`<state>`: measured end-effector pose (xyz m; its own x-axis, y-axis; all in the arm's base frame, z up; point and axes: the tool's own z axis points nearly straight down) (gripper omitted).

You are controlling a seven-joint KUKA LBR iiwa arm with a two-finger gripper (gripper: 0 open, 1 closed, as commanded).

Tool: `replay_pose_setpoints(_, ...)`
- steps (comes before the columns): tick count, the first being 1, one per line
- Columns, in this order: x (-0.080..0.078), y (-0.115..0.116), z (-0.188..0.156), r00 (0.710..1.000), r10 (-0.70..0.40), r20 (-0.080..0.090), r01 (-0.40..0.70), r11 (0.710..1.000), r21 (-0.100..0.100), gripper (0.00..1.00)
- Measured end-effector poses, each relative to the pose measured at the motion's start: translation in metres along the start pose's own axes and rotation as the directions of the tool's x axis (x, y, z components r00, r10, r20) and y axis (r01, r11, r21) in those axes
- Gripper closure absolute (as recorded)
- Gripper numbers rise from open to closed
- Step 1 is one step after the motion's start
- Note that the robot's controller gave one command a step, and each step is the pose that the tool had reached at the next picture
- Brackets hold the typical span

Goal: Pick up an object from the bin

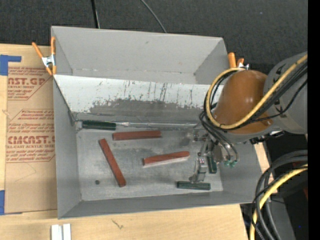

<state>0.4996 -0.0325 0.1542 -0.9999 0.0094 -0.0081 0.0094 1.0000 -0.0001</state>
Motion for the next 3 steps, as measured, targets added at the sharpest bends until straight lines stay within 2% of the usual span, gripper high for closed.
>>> replay_pose_setpoints(1, -0.024, 0.006, 0.056, 0.999, 0.049, -0.004, -0.049, 0.999, -0.001, 0.0)
replay_pose_setpoints(2, -0.035, 0.005, 0.082, 0.955, 0.297, -0.007, -0.297, 0.955, 0.002, 1.0)
replay_pose_setpoints(3, -0.035, 0.005, 0.082, 0.955, 0.297, -0.007, -0.297, 0.955, 0.002, 1.0)
